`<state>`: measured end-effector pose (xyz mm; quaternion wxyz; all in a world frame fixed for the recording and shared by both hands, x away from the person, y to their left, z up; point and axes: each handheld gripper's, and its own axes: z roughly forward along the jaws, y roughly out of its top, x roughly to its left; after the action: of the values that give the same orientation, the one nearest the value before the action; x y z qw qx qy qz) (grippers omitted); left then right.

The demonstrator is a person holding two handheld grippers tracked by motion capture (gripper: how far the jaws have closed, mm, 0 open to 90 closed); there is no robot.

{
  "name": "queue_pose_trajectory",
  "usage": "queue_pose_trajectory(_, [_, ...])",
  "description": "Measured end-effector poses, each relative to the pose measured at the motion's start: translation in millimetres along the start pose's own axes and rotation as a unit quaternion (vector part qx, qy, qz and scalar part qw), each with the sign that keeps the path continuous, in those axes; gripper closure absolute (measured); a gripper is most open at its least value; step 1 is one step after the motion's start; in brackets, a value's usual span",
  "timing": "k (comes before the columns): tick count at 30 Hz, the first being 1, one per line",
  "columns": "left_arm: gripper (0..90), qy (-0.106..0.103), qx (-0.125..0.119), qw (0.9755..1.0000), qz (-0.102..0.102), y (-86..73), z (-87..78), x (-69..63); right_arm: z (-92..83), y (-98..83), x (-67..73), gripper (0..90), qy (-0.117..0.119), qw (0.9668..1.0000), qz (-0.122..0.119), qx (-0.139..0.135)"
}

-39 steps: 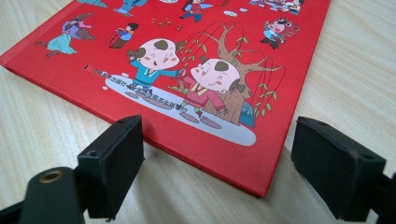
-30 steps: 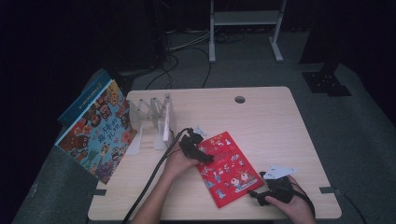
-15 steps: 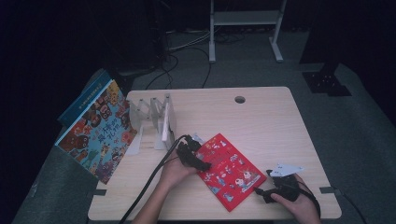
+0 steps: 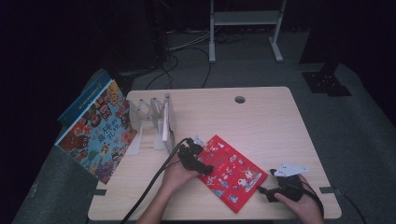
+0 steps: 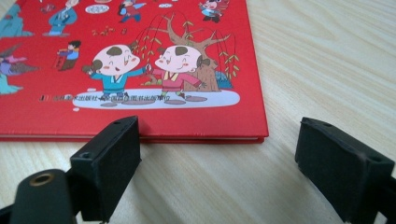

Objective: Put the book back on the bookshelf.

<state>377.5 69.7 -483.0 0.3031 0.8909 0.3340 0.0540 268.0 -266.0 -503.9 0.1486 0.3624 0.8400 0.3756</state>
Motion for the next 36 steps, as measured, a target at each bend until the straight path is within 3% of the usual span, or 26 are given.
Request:
queue_pose_trajectory(6, [0.0, -0.001, -0.016, 0.9999, -0.002, 8.5, 9.0, 2.6, 2.2, 1.4, 4.7, 9.9, 0.01, 0.9997, -0.019, 0.007])
queue_pose_trajectory(17, [0.0, -0.008, -0.07, 0.9975, 0.008, 1.9, 13.5, 7.5, 2.7, 1.2, 15.1, 9.2, -0.002, 0.9999, -0.012, 0.007])
queue_pose_trajectory(22, [0.0, -0.01, -0.066, 0.9977, 0.01, 2.7, 13.5, 8.1, 5.7, 2.8, 26.5, 2.0, -0.009, 0.9998, -0.01, 0.016])
queue_pose_trajectory(27, [0.0, -0.013, -0.053, 0.9984, 0.014, 5.2, 13.2, 8.4, 6.1, 2.7, 28.9, 0.0, -0.018, 0.9996, 0.002, 0.019])
queue_pose_trajectory(32, [0.0, -0.012, -0.048, 0.9987, 0.014, 5.3, 12.4, 8.1, 6.6, 2.9, 29.1, 0.4, -0.02, 0.9996, 0.003, 0.02])
queue_pose_trajectory(36, [0.0, -0.014, -0.058, 0.9981, 0.016, 2.8, 12.5, 7.1, 4.0, 0.7, 38.1, 2.1, -0.012, 0.9998, -0.004, 0.017])
